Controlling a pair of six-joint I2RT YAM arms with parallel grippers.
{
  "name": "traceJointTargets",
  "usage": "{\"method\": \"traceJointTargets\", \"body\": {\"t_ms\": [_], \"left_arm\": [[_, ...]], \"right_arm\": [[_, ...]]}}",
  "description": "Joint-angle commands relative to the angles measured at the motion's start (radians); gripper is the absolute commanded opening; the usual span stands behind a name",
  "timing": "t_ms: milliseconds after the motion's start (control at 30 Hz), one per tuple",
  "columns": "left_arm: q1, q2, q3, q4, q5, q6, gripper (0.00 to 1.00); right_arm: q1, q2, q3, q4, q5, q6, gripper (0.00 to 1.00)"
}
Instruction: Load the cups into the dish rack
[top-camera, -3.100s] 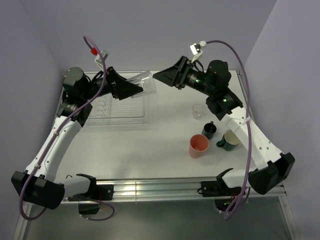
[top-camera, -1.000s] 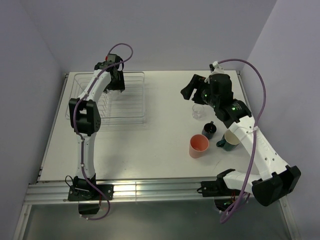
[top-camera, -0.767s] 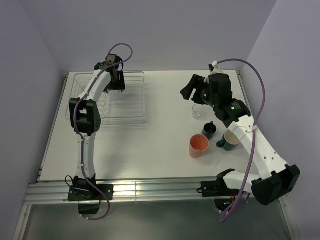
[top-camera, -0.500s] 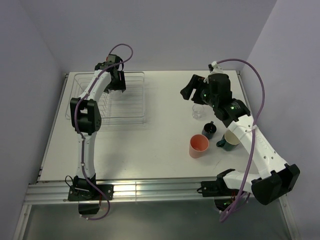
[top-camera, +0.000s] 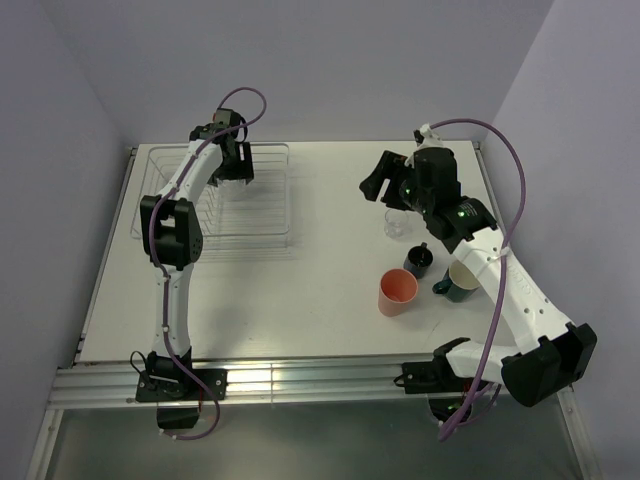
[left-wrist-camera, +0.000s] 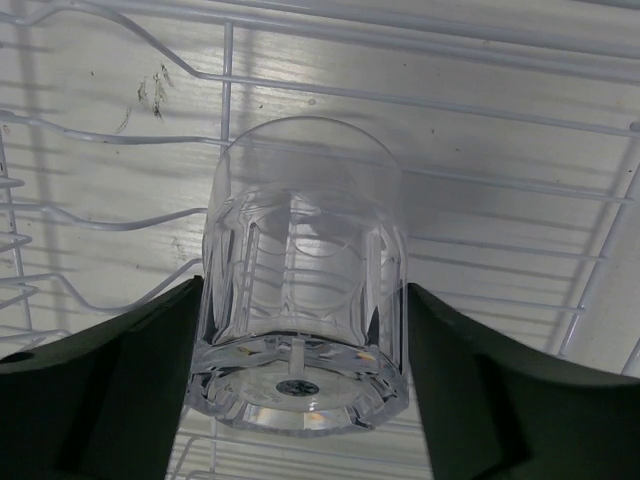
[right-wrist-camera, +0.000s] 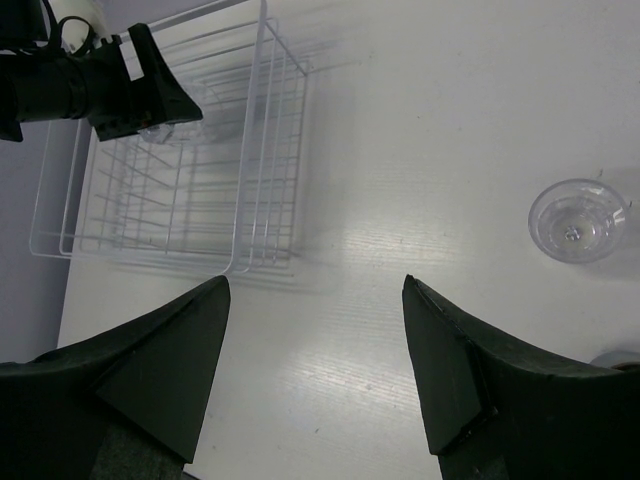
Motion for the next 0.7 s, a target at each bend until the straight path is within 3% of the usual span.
{"method": "traceJointTargets", "body": {"t_ms": [0,33,667], "left_arm": [[0.003,-0.008,0.009,0.048,-0.010,0.015,0.91],[0.003,-0.011,0.001,0.057,-0.009,0.015,0.99],[0.001,-0.075,-0.005,0.089,0.008,0.015,0.96]], "right_arm": [[0.001,0.003,-0.005,0.034,-0.004,-0.018,0.77],[0.001,0.003,-0.007,0.034,-0.004,-0.018,0.77],[0.005,0.004,-0.014,0.037,-0.002,-0.019,0.77]]}}
